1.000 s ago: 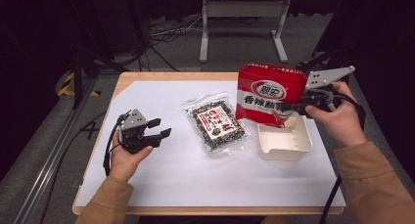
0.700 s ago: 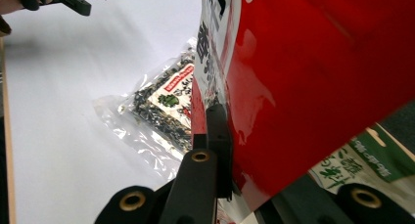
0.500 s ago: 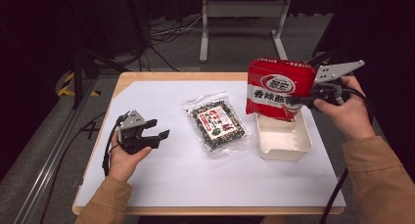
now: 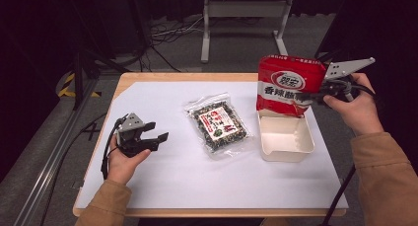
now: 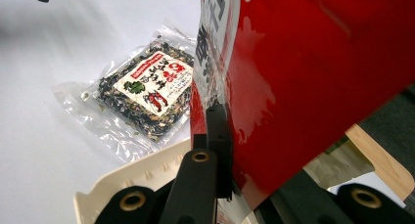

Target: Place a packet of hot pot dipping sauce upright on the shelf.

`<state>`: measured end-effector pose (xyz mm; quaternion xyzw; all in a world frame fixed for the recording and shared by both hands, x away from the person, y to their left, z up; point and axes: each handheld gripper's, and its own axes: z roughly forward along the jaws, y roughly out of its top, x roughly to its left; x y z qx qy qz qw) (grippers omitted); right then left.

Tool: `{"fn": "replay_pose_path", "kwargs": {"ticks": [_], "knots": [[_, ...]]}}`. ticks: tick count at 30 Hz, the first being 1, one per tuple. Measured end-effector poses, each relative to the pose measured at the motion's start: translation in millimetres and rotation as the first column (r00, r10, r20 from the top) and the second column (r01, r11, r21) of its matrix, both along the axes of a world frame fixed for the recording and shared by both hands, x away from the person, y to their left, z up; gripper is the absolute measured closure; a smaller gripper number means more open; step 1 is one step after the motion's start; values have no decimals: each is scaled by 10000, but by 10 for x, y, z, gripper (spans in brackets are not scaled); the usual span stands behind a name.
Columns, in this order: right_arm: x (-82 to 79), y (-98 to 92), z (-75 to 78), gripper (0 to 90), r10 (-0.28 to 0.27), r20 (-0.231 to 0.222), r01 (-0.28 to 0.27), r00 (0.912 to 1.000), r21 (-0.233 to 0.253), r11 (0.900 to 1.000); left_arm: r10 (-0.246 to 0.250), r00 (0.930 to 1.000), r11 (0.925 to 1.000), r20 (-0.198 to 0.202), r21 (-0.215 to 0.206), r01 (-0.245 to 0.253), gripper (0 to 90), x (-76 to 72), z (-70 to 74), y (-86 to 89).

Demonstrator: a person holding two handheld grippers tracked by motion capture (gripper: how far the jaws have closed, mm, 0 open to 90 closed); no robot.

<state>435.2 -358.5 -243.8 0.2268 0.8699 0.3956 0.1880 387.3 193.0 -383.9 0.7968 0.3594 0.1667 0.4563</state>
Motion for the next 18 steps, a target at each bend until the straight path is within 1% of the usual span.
{"fn": "replay_pose_path", "kwargs": {"ticks": [1,3,6,9,15,16,17,18], "knots": [[14,-8,-8,891,40,35,-40,10000,-31,10000,55,10000,10000,-62,-33,-55,351,-9,1,5],[23,-12,-14,891,70,48,-69,10000,-48,10000,53,10000,10000,-39,-29,-53,349,-7,0,8],[61,-42,-49,891,140,106,-140,9998,-18,9999,76,9999,10000,-120,-60,-77,345,-5,-10,1],[89,-72,-89,891,79,31,-79,10000,14,10000,70,9999,10000,-117,-46,-71,342,1,-23,-8],[155,-98,-180,892,-119,-246,114,9996,-201,9997,115,9998,9999,-154,-90,-117,341,3,-17,11],[169,-94,-199,891,-130,-298,123,9995,-244,9996,145,9997,9997,-172,-173,-148,340,2,-17,18],[185,-85,-218,891,-153,-320,142,9994,-349,9993,145,9997,9997,-177,-190,-148,340,5,-14,31],[200,-68,-237,891,-237,-366,217,9990,-560,9982,173,9997,9996,-164,-200,-176,339,8,-13,39]]}}
